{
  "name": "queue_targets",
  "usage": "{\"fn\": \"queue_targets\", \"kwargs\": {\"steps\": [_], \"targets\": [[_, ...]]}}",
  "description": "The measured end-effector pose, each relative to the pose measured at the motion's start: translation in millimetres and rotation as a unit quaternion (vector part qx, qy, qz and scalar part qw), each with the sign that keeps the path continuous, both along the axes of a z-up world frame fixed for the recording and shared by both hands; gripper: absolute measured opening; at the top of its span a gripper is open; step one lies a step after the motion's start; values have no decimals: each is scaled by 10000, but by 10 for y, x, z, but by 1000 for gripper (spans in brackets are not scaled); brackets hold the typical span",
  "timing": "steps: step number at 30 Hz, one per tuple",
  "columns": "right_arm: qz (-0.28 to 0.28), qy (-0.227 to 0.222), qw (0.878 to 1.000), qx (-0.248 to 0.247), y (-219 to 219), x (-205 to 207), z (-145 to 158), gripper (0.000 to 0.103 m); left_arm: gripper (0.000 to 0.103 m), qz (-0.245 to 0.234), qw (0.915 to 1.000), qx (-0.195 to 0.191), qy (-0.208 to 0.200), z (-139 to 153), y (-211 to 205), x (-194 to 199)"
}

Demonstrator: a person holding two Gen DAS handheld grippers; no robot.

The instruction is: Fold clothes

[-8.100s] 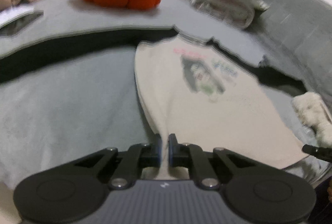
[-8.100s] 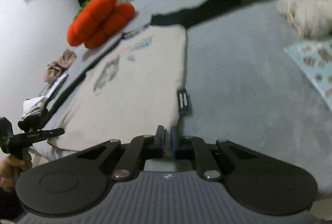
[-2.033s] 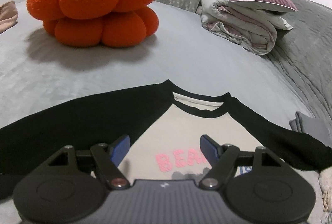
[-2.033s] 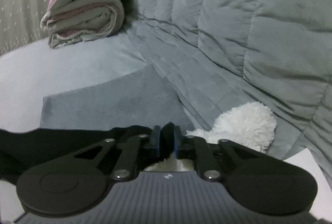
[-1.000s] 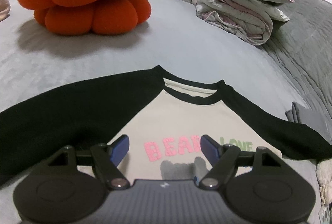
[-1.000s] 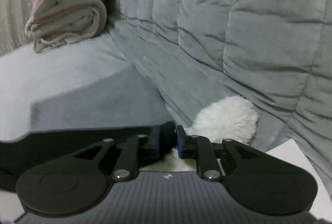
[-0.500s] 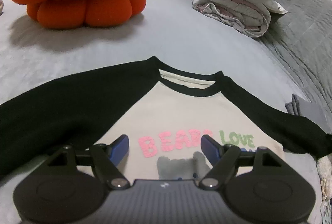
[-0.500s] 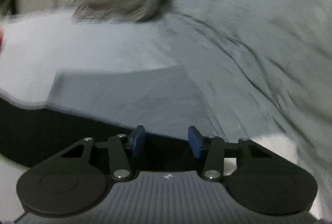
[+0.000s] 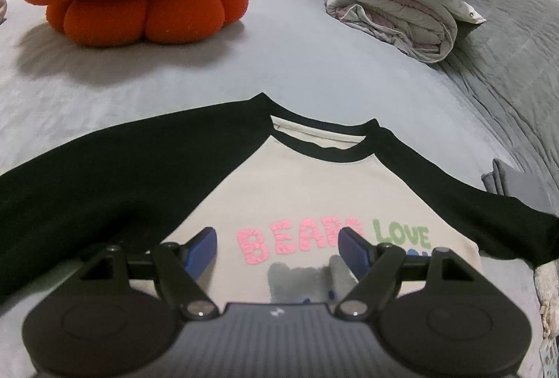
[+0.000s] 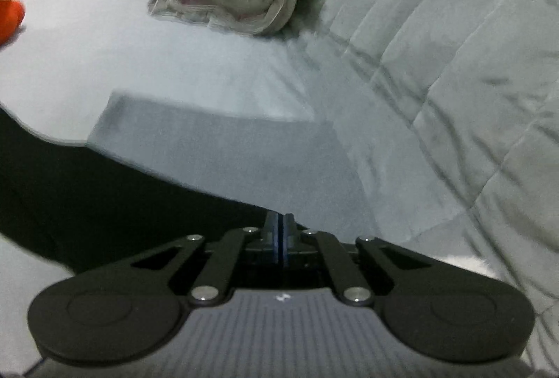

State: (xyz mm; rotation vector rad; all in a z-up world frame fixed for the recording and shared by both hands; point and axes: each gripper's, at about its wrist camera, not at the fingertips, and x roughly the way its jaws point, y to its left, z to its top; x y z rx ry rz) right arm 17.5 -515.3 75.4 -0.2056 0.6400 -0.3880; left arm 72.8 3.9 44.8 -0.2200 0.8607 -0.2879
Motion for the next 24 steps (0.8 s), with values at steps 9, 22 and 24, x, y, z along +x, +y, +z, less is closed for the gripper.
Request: {"fn": "queue_targets", "kwargs": {"steps": [9, 22, 24], "targets": [[-297, -45, 9986, -430, 18, 206, -140, 1, 78, -26, 10000, 55, -24, -7, -15, -9], [-1182, -554, 9914, -127, -260, -74, 201, 76, 78, -47, 10000, 37, -45, -19, -37, -13], [-1292, -748, 9876, 479, -467, -274, 320, 81, 78, -47, 10000, 26, -67, -7, -32, -21]]}}
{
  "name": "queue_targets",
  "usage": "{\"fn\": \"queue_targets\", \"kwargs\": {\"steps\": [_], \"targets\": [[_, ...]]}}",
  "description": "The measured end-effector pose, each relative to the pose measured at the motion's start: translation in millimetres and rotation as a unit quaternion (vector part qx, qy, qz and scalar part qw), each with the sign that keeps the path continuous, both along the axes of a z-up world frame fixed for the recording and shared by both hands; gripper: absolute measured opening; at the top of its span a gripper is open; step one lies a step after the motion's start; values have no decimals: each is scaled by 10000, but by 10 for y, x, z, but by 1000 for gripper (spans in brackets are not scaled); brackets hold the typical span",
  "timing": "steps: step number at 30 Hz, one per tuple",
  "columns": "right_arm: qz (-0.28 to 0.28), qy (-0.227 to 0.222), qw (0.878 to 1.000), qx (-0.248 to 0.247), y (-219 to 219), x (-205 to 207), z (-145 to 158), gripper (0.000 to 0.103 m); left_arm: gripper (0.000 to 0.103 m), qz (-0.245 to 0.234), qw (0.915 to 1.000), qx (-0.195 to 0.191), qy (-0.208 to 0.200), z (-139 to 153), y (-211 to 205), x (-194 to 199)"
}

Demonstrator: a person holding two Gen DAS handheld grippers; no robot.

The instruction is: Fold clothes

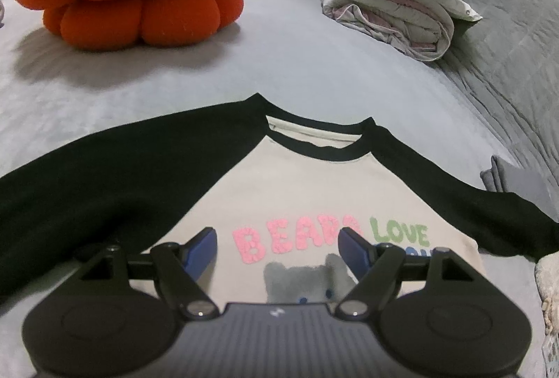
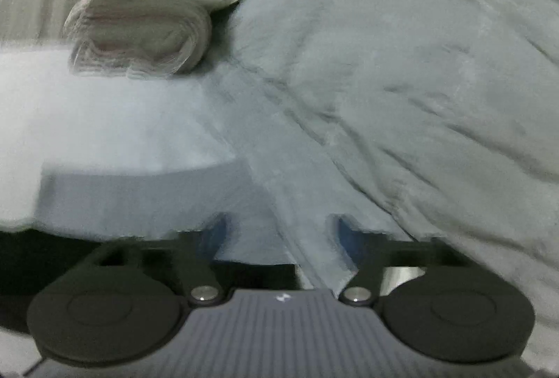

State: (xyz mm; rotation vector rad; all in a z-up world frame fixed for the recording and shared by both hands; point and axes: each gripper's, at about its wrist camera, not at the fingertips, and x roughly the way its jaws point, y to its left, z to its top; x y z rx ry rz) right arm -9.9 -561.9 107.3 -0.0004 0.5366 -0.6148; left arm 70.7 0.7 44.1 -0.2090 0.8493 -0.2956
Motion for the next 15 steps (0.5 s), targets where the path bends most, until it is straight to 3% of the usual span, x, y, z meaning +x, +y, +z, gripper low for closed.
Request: {"fn": "queue_targets", "kwargs": {"steps": [3, 5, 8, 10, 11, 13, 15], "targets": [[-137, -31, 9981, 604, -245, -150, -72, 80, 78, -2, 10000, -1, -5, 2, -6, -2], [-88, 53, 9969, 782, -277, -136, -116, 71, 78, -2, 10000, 8, 3, -2, -5, -1], [109, 436, 9966, 690, -173, -24, -166, 55, 78, -7, 10000, 23, 15, -9, -2, 5], [56, 869, 9944, 598, -119, 64, -258, 31, 78, -11, 10000, 35, 30, -16, -2, 9], [32, 925, 9943, 538, -100, 77, -265, 28, 78, -14, 10000, 41, 39, -20, -3, 10], [-14, 895, 9952, 404, -69, 74, -242, 16, 78, -17, 10000, 45, 33, -16, -8, 7], [19, 574, 9976, 376, -43, 13, -147, 12, 78, -18, 10000, 37, 17, -7, -10, 3]]}}
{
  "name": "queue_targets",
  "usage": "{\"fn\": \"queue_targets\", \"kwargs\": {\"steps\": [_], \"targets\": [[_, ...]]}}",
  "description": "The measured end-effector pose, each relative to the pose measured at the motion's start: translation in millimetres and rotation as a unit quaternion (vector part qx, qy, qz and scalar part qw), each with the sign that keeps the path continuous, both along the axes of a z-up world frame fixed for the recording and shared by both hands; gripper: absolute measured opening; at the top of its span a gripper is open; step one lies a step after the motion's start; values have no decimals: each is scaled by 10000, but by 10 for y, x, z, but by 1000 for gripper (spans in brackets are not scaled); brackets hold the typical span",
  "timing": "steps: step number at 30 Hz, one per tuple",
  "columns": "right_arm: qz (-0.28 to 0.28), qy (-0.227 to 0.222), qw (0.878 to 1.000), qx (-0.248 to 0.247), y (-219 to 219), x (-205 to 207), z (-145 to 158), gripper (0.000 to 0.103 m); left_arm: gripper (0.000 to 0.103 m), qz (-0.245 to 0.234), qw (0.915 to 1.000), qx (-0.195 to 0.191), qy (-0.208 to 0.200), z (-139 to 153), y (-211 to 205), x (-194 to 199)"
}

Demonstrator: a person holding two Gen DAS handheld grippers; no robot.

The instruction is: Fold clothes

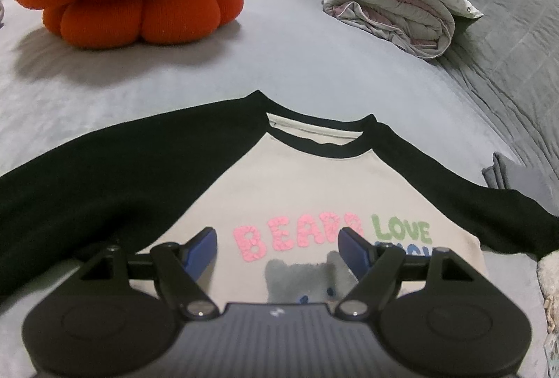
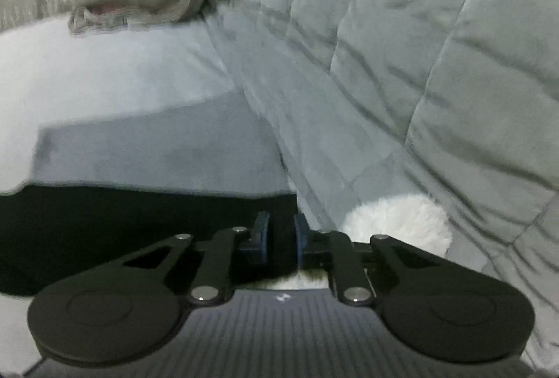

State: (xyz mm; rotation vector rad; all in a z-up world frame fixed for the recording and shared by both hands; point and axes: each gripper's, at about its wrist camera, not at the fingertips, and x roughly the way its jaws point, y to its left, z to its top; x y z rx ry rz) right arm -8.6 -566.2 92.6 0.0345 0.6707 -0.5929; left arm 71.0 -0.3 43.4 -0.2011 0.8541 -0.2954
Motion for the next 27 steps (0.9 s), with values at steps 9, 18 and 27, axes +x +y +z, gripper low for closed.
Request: {"fn": "queue_targets", "kwargs": {"steps": [9, 18, 27], "targets": [[1411, -2122, 9660, -435, 1155, -196, 1006, 11, 78, 86, 9994, -312, -89, 111, 87, -15], [4307, -2544, 8659, -8, 3710, -170, 1119, 10, 79, 764, 9849, -1554, 33, 291, 891, -2], [5650, -524, 8211, 613, 5089, -170, -265, 12, 80, 782, 9896, -1196, 153, 265, 1304, -160]]}}
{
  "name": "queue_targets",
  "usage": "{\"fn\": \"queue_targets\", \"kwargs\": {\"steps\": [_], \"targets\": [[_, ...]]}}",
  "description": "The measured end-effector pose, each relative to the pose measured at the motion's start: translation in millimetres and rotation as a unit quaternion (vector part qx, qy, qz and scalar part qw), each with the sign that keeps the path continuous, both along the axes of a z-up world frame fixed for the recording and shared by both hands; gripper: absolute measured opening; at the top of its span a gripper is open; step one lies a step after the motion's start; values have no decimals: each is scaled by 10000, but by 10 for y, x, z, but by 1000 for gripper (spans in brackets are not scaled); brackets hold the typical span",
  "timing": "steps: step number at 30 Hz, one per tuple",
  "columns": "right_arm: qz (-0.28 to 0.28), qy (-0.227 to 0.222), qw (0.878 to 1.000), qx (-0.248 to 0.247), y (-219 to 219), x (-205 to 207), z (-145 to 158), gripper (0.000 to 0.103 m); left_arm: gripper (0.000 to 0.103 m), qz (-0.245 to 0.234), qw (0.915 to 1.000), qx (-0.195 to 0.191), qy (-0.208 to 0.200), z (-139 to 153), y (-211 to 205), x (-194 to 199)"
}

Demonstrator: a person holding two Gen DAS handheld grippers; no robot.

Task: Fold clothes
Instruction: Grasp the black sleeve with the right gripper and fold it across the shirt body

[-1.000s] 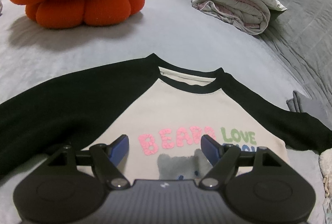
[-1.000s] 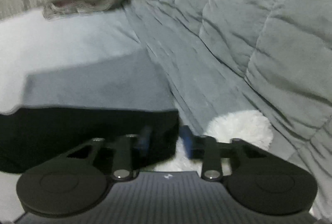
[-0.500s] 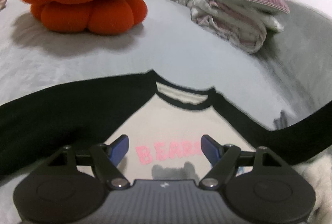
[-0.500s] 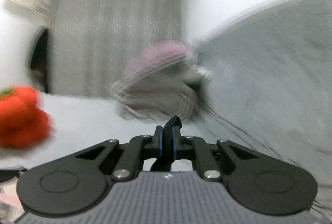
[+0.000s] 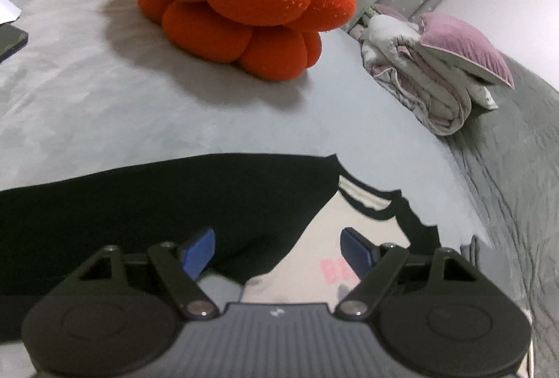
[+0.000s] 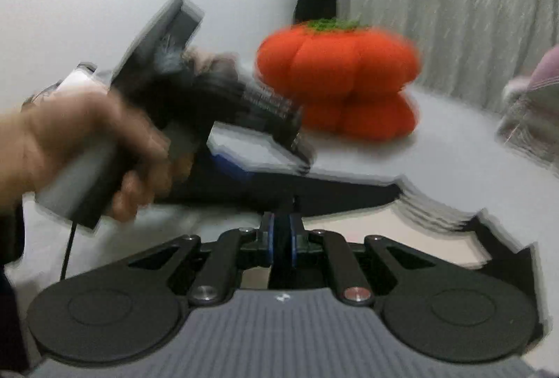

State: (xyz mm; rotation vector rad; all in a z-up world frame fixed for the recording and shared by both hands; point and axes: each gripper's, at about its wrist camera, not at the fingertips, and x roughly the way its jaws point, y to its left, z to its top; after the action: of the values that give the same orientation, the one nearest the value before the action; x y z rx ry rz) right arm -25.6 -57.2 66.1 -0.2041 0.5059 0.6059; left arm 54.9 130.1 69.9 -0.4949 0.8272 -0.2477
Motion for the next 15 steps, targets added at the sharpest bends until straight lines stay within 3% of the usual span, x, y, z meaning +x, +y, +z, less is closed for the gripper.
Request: {"fn": "queue_targets", "kwargs": {"steps": [3, 6, 9, 12, 14, 15], "targets": [[468, 255, 9985, -136, 74, -127, -73, 16, 80, -203, 9998, 14, -71, 29, 10, -74], [502, 415, 9978, -120, -151, -275, -22, 17, 80, -446, 9989, 81, -152, 53, -39, -158], [-131, 730, 9972, 5, -627, -223, 8, 26, 80, -721, 9969, 235, -193, 54, -147, -240], [-875, 1106, 9898, 188, -1197, -85, -23, 27, 79, -1003, 9936, 515, -103, -39, -285, -320], [-1503, 1314, 9776, 671, -1651, 12, -65, 30, 78, -1191, 9904, 701, -43, -100, -378, -373], [-1906, 1464, 9647, 1080, -1907, 58, -99, 34, 78, -1281, 9886, 788, -13, -132, -423, -398]]}}
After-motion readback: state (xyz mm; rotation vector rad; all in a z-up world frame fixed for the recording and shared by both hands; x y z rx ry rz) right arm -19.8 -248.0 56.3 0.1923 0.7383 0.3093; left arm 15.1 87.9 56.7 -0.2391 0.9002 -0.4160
